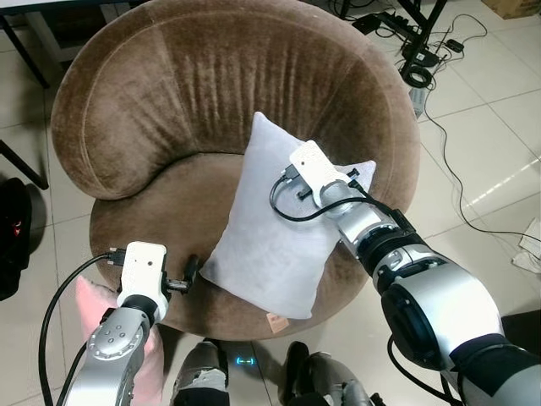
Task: Move the pillow to the sofa from floor
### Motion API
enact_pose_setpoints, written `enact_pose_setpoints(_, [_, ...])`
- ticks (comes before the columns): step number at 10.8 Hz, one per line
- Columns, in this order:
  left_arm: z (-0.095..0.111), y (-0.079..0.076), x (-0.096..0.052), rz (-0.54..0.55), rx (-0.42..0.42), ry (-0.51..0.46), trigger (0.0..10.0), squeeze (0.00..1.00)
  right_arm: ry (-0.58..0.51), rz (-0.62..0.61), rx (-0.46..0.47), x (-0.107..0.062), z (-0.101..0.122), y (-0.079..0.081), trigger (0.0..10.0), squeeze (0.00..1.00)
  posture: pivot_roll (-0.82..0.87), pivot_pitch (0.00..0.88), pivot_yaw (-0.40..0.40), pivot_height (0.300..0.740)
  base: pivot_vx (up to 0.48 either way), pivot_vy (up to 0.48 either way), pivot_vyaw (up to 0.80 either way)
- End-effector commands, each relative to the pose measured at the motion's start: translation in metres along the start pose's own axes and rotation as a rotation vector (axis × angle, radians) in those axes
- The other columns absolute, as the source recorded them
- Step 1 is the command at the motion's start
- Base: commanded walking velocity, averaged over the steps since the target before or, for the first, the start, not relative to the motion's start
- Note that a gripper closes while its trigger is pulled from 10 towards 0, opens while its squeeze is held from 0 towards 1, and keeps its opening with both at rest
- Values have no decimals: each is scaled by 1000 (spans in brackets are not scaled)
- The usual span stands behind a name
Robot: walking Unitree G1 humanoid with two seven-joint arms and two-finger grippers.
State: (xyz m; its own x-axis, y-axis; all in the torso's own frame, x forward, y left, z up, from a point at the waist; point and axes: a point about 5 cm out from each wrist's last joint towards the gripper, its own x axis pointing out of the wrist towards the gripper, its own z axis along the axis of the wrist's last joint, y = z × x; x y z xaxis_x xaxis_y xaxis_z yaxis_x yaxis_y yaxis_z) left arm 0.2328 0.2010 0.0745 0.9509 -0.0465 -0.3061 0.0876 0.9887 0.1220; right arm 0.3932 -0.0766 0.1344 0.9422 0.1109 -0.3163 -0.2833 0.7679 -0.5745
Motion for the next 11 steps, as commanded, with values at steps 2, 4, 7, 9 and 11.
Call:
enact_pose_setpoints(2, [-6, -2, -1, -12, 8, 24, 10000, 0, 46, 37, -3, -1, -11, 9, 10000, 1000, 449, 246, -75, 740, 0, 0, 0])
enact_pose_setpoints(4, [-6, -3, -1, -13, 9, 25, 10000, 0, 41, 42, -13, -1, -11, 11, 10000, 1000, 447, 249, -75, 740, 0, 0, 0])
enact_pose_setpoints(7, [-6, -3, -1, -13, 9, 26, 10000, 0, 42, 38, -19, -1, -12, 11, 10000, 1000, 445, 252, -75, 740, 0, 0, 0])
enact_pose_setpoints(9, [-6, -5, -1, -15, 9, 27, 10000, 0, 39, 38, -22, -1, -11, 10, 10000, 1000, 441, 257, -74, 740, 0, 0, 0])
enact_pose_setpoints(11, [-6, -5, -1, -12, 7, 27, 10000, 0, 35, 38, -24, -1, -10, 11, 10000, 1000, 442, 262, -72, 740, 0, 0, 0])
